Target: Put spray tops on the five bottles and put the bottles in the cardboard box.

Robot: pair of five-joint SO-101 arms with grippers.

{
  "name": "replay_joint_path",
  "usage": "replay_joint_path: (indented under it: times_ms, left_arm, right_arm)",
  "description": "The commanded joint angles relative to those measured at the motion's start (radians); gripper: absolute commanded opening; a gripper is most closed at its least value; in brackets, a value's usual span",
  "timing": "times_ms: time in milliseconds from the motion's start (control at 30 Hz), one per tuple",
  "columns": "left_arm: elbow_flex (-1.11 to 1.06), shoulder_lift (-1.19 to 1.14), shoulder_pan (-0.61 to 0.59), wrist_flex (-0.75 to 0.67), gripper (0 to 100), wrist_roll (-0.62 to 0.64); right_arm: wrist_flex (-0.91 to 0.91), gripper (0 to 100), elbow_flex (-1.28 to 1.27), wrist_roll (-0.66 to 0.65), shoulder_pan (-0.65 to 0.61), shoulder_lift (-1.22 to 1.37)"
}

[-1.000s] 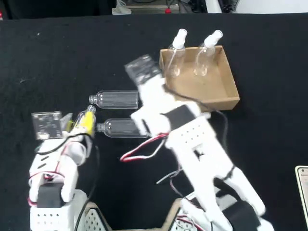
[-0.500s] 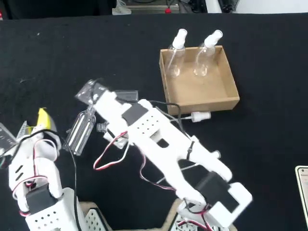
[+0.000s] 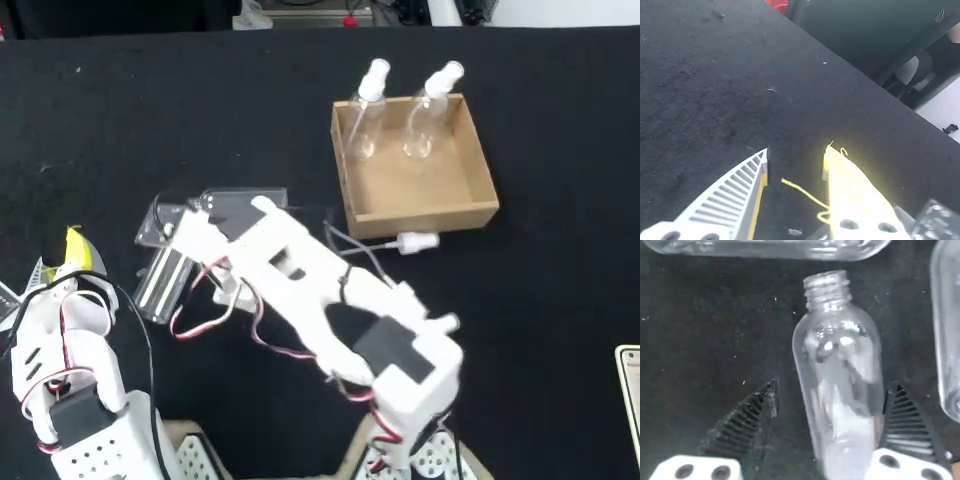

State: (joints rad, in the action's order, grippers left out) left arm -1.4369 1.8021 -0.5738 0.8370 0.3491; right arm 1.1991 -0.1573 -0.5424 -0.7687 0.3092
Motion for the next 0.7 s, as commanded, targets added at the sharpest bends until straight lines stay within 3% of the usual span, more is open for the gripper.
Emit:
replay_joint_path:
  times_ms: [0,200,400,533,667]
  left_arm:
    - [0.047,-0.003,-0.005,-0.026,18,0.012]
    - [0.047,-0.003,-0.005,-0.026,18,0.012]
    - [0.047,-0.003,-0.005,-0.026,18,0.012]
    - [0.047,-0.003,-0.005,-0.026,18,0.012]
    - [0.047,-0.003,-0.005,-0.026,18,0.012]
  right_arm:
    - [0.008,30.9,0.058,-0.003,-0.011,0.039]
    - [0.068,16.2,0.077,0.161,0.043,0.022]
    - [0.269,17.4,0.053,0.446,0.157,-0.025]
    - [0.245,18.3,-0.002,0.437,0.180,-0.030]
    - [0.275,32.7,0.019,0.453,0.141,-0.033]
